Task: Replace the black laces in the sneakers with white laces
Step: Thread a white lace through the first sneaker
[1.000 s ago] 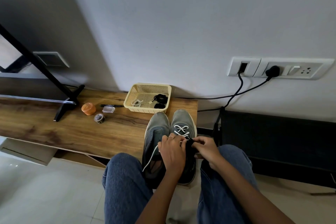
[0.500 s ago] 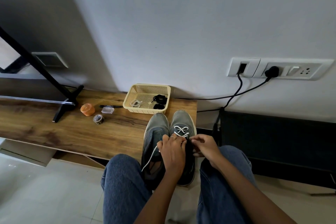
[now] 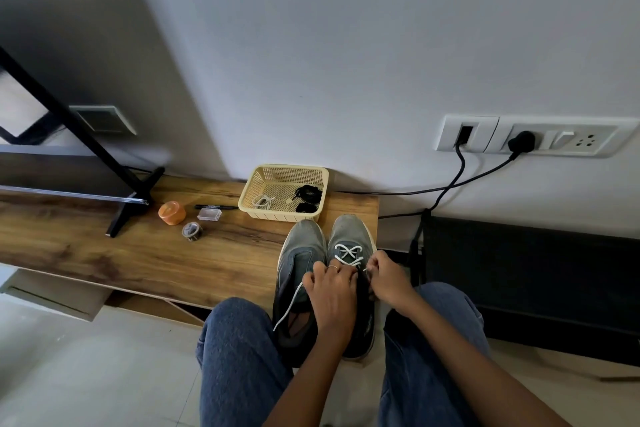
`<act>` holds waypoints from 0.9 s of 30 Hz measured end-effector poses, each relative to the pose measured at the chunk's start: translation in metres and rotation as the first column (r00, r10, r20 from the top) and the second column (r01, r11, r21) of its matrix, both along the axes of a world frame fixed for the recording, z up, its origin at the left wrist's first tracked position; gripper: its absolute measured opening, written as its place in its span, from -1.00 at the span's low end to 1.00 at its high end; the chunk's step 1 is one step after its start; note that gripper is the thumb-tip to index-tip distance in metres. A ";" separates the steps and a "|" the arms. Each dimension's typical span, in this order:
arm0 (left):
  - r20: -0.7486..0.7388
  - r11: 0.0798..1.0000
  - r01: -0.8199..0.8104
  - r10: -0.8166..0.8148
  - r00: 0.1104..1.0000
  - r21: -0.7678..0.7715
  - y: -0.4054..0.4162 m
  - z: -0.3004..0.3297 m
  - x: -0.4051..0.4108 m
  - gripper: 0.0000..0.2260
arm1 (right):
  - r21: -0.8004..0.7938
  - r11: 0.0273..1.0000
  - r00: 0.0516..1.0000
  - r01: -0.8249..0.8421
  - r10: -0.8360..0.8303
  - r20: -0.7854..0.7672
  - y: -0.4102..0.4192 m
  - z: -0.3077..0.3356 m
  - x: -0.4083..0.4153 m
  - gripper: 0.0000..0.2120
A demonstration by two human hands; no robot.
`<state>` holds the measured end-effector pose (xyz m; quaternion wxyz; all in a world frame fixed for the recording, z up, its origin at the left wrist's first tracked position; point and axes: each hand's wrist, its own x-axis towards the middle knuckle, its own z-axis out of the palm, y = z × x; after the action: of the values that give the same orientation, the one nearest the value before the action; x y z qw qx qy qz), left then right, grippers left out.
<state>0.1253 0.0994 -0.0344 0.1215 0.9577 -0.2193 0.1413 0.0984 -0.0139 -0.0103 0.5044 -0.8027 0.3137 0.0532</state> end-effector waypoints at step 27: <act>-0.232 0.973 -0.095 0.044 0.972 -0.210 0.033 0.010 -0.003 -0.59 | 0.408 0.828 0.725 0.386 -0.545 0.420 -0.036 0.093 -0.005 -0.81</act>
<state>0.1224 0.1322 -0.0245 0.2456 0.9553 -0.1533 0.0592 0.0936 -0.0496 0.0824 0.6793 -0.5964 0.3473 -0.2496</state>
